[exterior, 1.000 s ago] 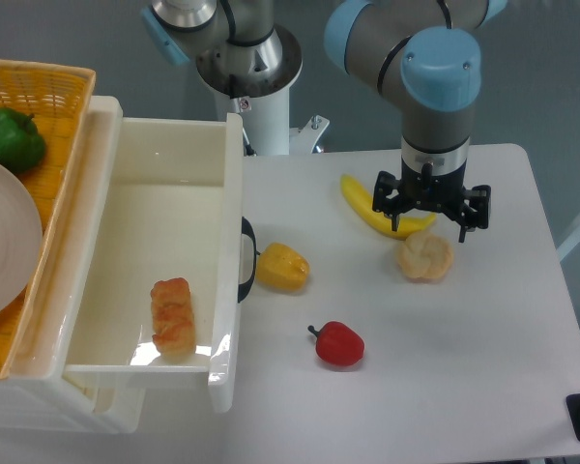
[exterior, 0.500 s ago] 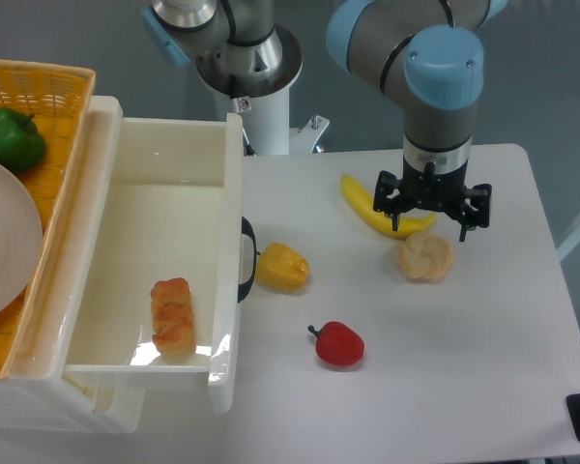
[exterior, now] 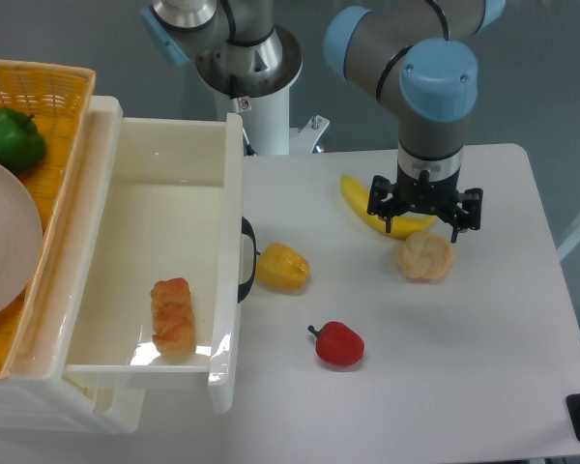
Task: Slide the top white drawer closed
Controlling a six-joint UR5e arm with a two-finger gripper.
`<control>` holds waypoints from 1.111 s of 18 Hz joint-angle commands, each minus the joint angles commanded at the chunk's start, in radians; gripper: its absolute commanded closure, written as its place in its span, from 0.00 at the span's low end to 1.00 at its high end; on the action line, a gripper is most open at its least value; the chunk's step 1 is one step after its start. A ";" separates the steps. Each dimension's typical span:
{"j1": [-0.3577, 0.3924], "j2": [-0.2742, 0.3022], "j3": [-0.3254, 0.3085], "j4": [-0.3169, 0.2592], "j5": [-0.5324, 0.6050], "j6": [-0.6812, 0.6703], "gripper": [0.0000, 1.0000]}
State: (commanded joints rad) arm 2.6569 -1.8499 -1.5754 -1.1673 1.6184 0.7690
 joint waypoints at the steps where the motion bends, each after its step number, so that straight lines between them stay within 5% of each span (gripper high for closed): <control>1: -0.012 -0.008 0.000 0.000 -0.003 -0.051 0.00; 12: -0.066 -0.078 -0.021 -0.002 -0.147 -0.316 0.00; 20: -0.068 -0.086 -0.035 -0.009 -0.250 -0.346 0.00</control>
State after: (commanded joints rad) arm 2.5894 -1.9359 -1.6106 -1.1766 1.3683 0.4234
